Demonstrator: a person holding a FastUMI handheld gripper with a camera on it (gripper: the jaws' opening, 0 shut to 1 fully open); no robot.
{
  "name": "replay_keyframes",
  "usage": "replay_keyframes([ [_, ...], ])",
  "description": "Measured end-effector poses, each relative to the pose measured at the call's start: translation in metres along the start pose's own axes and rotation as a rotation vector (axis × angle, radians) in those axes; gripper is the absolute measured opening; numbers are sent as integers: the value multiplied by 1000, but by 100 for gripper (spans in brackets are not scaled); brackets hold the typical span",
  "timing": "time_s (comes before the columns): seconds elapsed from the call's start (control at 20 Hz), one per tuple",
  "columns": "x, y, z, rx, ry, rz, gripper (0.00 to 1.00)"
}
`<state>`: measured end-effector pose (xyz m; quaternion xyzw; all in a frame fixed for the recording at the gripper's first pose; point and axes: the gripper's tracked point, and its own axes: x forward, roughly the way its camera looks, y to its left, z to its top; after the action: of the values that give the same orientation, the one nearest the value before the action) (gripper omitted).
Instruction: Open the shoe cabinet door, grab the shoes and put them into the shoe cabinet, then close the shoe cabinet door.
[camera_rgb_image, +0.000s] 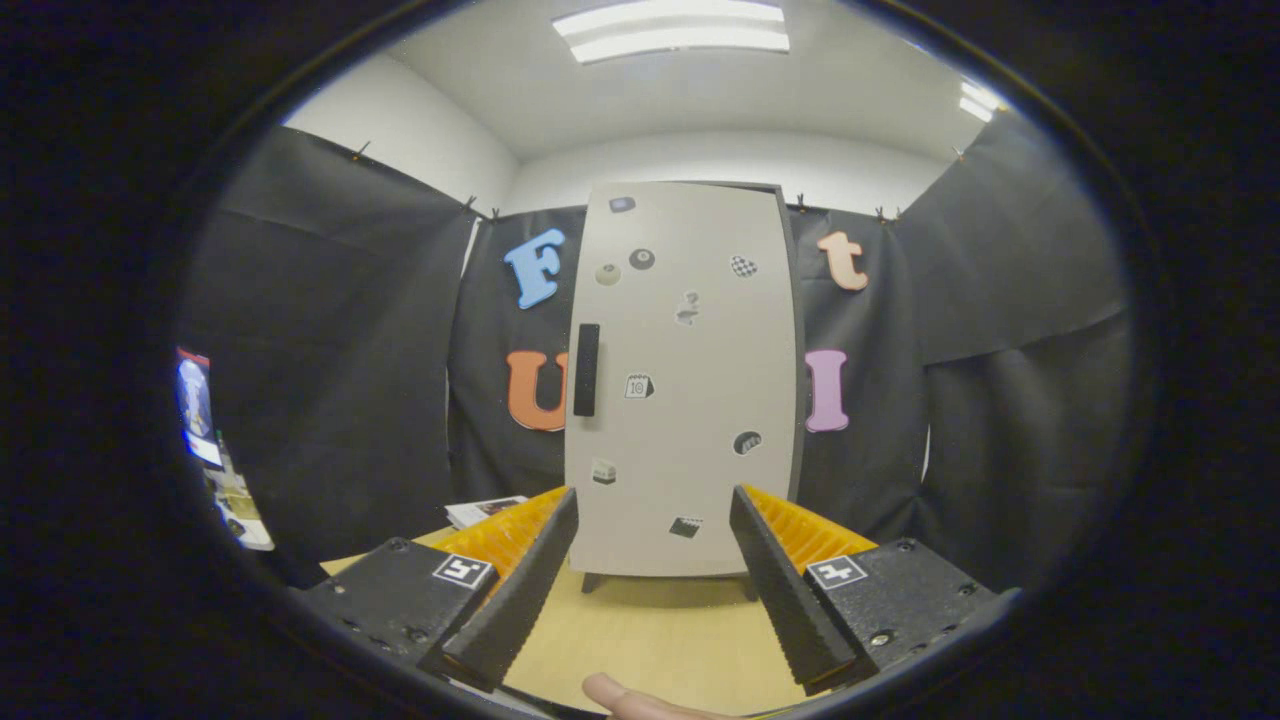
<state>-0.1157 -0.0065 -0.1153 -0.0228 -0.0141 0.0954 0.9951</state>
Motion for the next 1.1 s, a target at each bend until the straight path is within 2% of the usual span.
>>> replay_keyframes([
  [0.45,6,-18,-8,52,8,23,99],
  [1.1,-9,-53,-9,97,7,-16,99],
])
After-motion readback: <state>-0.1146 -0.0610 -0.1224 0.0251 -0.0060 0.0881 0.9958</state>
